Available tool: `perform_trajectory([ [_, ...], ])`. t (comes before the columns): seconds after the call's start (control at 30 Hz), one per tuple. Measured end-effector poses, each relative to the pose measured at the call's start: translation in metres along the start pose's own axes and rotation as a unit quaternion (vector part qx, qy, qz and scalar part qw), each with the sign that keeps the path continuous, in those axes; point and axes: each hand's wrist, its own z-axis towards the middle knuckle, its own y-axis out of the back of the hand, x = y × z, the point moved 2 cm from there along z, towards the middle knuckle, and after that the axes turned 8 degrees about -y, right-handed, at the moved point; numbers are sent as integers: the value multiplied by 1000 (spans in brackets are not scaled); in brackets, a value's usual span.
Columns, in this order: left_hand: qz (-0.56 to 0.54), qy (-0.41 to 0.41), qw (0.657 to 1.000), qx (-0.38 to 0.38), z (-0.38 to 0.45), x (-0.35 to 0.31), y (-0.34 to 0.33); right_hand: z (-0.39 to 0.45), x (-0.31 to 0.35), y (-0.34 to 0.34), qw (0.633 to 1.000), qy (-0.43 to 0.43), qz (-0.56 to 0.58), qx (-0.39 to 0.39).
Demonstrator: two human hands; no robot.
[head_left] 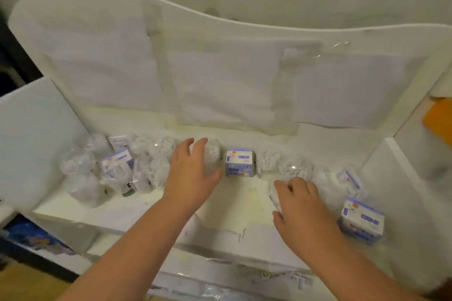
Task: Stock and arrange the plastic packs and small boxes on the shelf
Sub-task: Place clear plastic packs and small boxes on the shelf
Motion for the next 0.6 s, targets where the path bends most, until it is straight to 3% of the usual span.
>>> perform_trajectory([
  [0.13,52,-7,998,31,27,21,-15,7,7,-5,998,-59,-22,-1],
  [0.4,9,-57,996,65,50,40,-26,3,15,-19,994,-93,52,6],
  [0.6,-63,-85,994,-7,47,43,-10,-3,16,-14,987,-92,132,-25],
])
